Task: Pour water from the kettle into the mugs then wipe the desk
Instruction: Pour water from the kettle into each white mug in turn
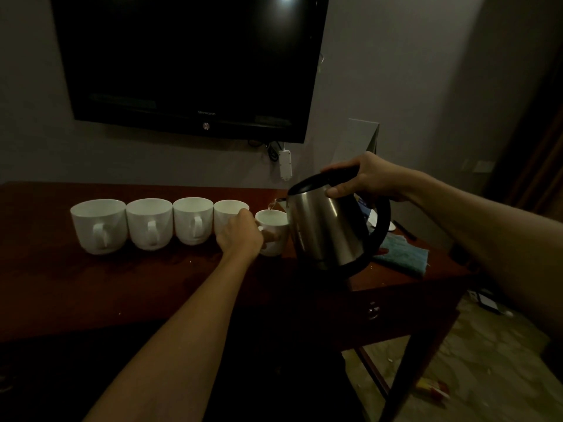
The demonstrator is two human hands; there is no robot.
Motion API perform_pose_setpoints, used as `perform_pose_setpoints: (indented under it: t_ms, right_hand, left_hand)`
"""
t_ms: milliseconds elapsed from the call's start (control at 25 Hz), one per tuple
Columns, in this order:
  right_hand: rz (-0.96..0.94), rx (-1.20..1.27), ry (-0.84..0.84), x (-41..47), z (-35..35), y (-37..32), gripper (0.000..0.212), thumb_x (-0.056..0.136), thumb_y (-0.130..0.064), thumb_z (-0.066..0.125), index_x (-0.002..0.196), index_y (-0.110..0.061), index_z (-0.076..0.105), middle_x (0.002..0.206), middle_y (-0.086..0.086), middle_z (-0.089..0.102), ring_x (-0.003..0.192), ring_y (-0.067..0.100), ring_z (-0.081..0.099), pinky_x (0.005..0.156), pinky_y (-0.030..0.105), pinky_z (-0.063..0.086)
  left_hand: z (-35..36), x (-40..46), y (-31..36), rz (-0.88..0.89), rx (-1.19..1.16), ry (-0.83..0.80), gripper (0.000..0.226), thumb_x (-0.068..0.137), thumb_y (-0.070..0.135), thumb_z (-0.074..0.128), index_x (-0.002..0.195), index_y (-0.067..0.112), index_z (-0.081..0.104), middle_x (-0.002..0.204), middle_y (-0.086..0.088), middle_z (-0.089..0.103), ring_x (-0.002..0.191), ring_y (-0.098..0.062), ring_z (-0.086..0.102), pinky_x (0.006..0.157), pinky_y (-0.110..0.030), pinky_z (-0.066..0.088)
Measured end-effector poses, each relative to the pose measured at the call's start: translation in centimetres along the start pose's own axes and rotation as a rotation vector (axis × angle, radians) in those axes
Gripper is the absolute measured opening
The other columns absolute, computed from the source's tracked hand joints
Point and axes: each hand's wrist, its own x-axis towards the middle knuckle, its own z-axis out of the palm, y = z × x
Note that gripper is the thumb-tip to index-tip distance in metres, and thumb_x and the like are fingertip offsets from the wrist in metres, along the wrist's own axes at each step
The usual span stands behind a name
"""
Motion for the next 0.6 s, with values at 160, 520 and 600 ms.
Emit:
perform_pose_setpoints:
  t_ms: [160,520,600]
  right_hand:
    - [0.011,0.017,-0.006,-0.2,0.0,0.0,0.055,0.081,-0.028,0.075,0.133,-0.035,0.057,0.120,0.015,0.063,0.075,0.025,0.058,0.057,0.027,0.053]
    - [0.012,0.045,0.004,-0.6,0.1,0.2,0.060,0.077,-0.032,0.077,0.133,-0.035,0.057,0.123,0.014,0.063,0.091,0.038,0.062,0.066,0.040,0.057]
    - [0.020,0.063,0.010,-0.7,0.1,0.3,0.066,0.073,-0.035,0.078,0.135,-0.033,0.056,0.123,0.013,0.063,0.082,0.034,0.061,0.063,0.038,0.056]
  left_hand:
    - [-0.1,-0.1,0.0,-0.005,0.005,0.006,0.036,0.082,0.038,0.079,0.107,0.020,0.060,0.095,0.000,0.067,0.088,-0.018,0.062,0.059,-0.032,0.042]
    - [-1.3,-1.3,0.6,0.010,-0.056,-0.018,0.048,0.077,0.047,0.082,0.104,0.016,0.057,0.097,0.000,0.066,0.087,-0.018,0.059,0.064,-0.033,0.042]
    - [-1.2,-1.3,0.7,0.009,-0.069,-0.028,0.050,0.076,0.048,0.082,0.106,0.016,0.057,0.097,-0.001,0.067,0.089,-0.018,0.060,0.064,-0.033,0.042]
